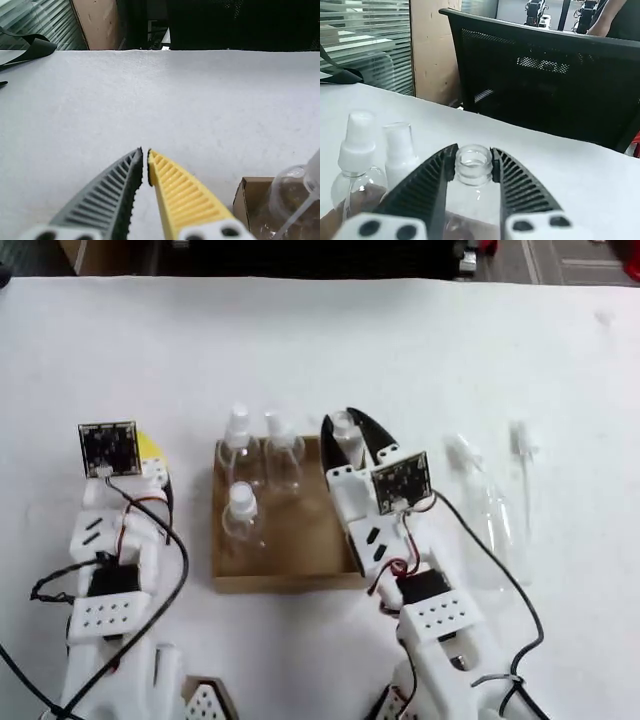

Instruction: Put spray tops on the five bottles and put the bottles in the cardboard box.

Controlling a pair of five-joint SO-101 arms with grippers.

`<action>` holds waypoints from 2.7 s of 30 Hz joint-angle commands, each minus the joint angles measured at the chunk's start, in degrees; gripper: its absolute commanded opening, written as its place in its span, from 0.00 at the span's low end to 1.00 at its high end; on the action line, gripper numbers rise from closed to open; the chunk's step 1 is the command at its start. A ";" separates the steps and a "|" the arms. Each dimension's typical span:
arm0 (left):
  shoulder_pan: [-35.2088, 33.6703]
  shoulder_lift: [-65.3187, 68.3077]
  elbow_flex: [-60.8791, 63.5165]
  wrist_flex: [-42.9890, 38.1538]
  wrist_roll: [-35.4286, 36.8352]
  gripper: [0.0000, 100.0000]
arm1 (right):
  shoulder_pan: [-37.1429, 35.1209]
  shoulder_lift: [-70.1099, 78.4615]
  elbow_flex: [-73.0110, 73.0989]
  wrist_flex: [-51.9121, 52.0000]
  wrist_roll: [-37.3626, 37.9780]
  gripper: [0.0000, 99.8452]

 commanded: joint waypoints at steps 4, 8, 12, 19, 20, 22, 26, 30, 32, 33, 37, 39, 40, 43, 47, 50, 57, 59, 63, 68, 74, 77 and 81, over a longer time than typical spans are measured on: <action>0.22 -0.31 -0.62 -2.11 -0.44 0.02 | -0.04 0.13 -0.35 -0.04 0.62 0.02; 0.22 -0.31 -0.62 -2.11 -0.44 0.02 | -0.04 0.13 -0.35 -0.04 0.62 0.02; 0.22 -0.31 -0.62 -2.11 -0.44 0.02 | -0.04 0.13 -0.35 -0.04 0.62 0.02; 0.22 -0.31 -0.62 -2.11 -0.44 0.02 | -0.04 0.31 -0.26 -0.04 0.62 0.02; 0.22 -0.31 -0.62 -2.11 -0.44 0.02 | -0.04 0.92 -0.26 -0.13 0.62 0.02; 0.22 -0.31 -0.62 -2.11 -0.44 0.02 | -0.04 2.86 -0.35 -2.15 0.62 0.02; 0.22 -0.31 -0.62 -2.11 -0.44 0.02 | -0.13 8.13 -0.44 -8.13 0.62 0.02; 0.22 -0.31 -0.62 -2.11 -0.44 0.02 | -0.13 11.12 -0.70 -10.51 0.88 0.02; 0.22 -0.31 -0.62 -2.11 -0.44 0.02 | -0.57 11.74 -0.70 -10.86 1.05 0.02; 0.22 -0.31 -0.62 -2.11 -0.44 0.02 | -0.66 12.00 -0.70 -10.86 1.05 0.02; 0.22 -0.31 -0.62 -2.11 -0.44 0.02 | -0.84 13.32 -0.62 -11.03 1.05 0.02; 0.22 -0.31 -0.62 -2.02 -0.44 0.02 | -0.75 14.29 -0.70 -11.12 1.05 0.02; 0.22 -0.31 -0.62 -2.02 -0.44 0.02 | -0.75 14.73 -0.79 -11.12 1.05 0.02; 0.22 -0.31 -0.62 -1.93 -0.44 0.02 | -0.84 15.60 -1.41 -11.12 1.05 0.02; 0.22 -0.31 -0.62 -1.85 -0.44 0.02 | -0.84 16.31 -1.67 -11.12 1.05 0.02; 0.22 -0.31 -0.62 -1.85 -0.44 0.02 | -0.84 16.48 -1.67 -11.12 1.05 0.03; 0.22 -0.31 -0.62 -2.02 -0.44 0.02 | -1.98 16.66 -2.99 -11.03 1.05 0.07; 0.31 -0.31 -0.62 -2.02 -0.44 0.02 | -2.33 16.66 -3.08 -11.03 1.05 0.07; 0.22 -0.31 -0.62 -1.93 -0.44 0.02 | -2.51 16.66 -3.16 -11.03 1.05 0.07; 0.22 -0.31 -0.62 -1.93 -0.44 0.02 | -2.77 16.66 -3.16 -11.03 1.05 0.07; 0.22 -0.31 -0.62 -1.85 -0.44 0.02 | -2.77 16.66 -3.16 -10.77 1.05 0.21; 0.22 -0.31 -0.62 -1.85 -0.44 0.02 | -2.77 16.66 -3.16 -10.77 1.05 0.23; 0.22 -0.31 -0.62 -1.85 -0.44 0.02 | -2.77 16.66 -3.16 -10.77 1.05 0.23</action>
